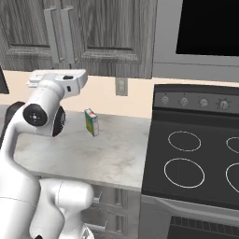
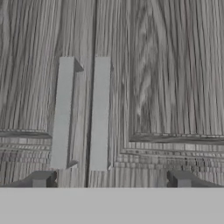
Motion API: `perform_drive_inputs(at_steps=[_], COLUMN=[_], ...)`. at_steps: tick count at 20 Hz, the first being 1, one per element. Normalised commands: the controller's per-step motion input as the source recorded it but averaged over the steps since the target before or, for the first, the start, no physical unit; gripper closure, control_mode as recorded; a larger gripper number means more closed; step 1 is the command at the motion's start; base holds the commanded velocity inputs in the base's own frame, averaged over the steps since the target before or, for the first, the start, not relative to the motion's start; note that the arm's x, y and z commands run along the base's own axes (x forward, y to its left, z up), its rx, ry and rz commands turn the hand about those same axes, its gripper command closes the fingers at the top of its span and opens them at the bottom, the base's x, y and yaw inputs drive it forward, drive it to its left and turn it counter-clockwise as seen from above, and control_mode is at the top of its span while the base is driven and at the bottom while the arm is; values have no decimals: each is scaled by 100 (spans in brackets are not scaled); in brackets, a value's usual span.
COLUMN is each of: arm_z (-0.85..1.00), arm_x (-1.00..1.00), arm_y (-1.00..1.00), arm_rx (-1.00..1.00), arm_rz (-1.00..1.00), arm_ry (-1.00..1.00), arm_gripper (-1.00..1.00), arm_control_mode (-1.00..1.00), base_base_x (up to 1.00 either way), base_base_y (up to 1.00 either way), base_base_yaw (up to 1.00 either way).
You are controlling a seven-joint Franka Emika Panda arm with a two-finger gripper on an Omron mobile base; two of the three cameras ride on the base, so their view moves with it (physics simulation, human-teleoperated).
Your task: Pick the dish brush and sponge from the cabinet and place them on the counter.
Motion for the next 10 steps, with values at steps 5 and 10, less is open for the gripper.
perform_drive_inputs(at_steps=[5,10], arm_z=[9,5], arm_x=[14,18], arm_y=[0,4], arm_rx=[0,0], arm_rz=[0,0], arm_ry=[-11,-9], arm_gripper=[-100,-100], arm_control_mode=[-100,-100], base_base_x=[0,0], base_base_y=[0,0], base_base_yaw=[0,0])
